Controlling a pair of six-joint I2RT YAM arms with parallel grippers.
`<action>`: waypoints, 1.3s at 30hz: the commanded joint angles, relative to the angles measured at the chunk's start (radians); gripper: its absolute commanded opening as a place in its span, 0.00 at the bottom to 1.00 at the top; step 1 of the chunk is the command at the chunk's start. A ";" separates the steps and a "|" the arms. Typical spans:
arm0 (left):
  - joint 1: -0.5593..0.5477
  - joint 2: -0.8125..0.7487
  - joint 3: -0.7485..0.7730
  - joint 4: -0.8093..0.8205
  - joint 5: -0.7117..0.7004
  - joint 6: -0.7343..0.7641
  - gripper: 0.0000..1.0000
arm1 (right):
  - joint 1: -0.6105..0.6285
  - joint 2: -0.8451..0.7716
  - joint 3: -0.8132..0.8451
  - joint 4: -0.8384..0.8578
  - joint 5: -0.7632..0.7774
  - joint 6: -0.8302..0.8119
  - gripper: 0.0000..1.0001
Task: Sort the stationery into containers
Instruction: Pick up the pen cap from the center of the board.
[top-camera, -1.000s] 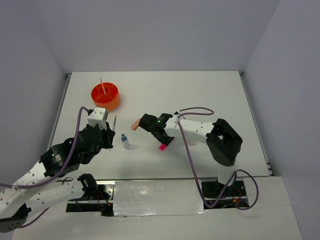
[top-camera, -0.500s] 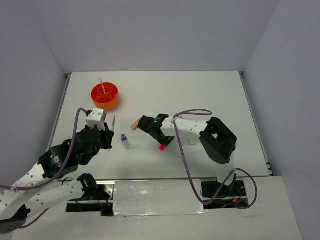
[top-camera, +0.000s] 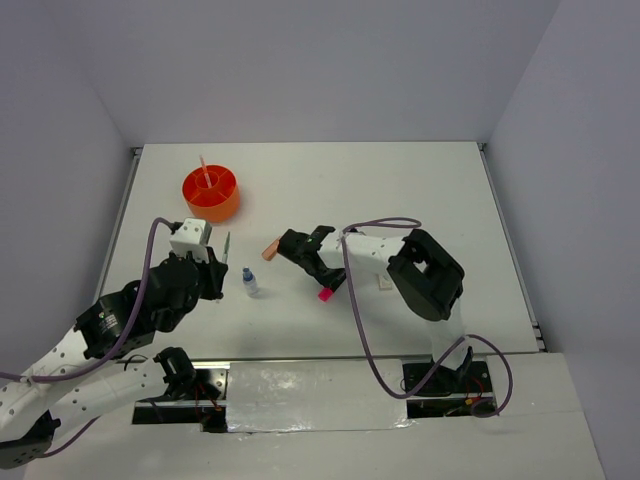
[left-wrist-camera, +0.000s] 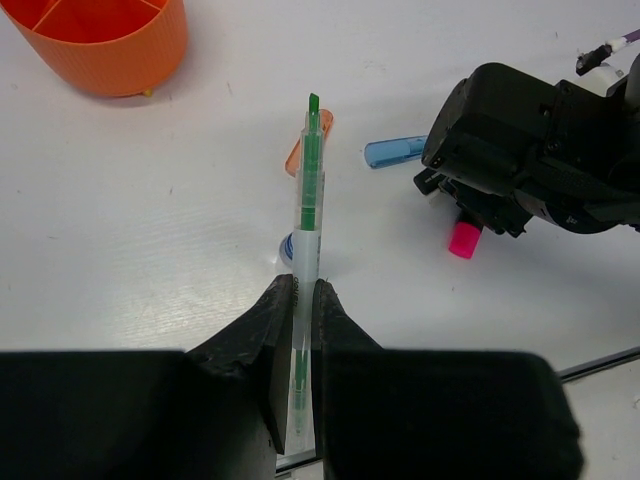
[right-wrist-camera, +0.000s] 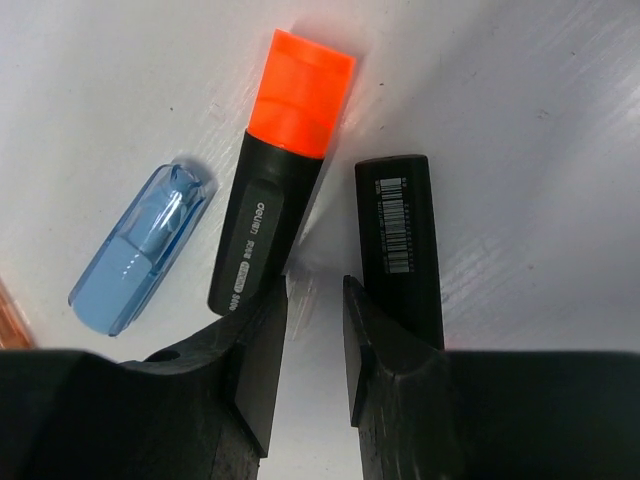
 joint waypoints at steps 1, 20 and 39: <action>0.003 -0.008 0.002 0.034 0.003 0.007 0.00 | -0.010 0.017 0.034 0.016 0.020 -0.012 0.36; 0.008 -0.012 -0.003 0.036 0.003 0.007 0.01 | -0.011 0.079 0.047 -0.004 -0.058 0.014 0.32; 0.011 -0.040 -0.014 0.135 0.142 -0.002 0.05 | 0.019 -0.213 0.015 0.122 0.021 -0.198 0.00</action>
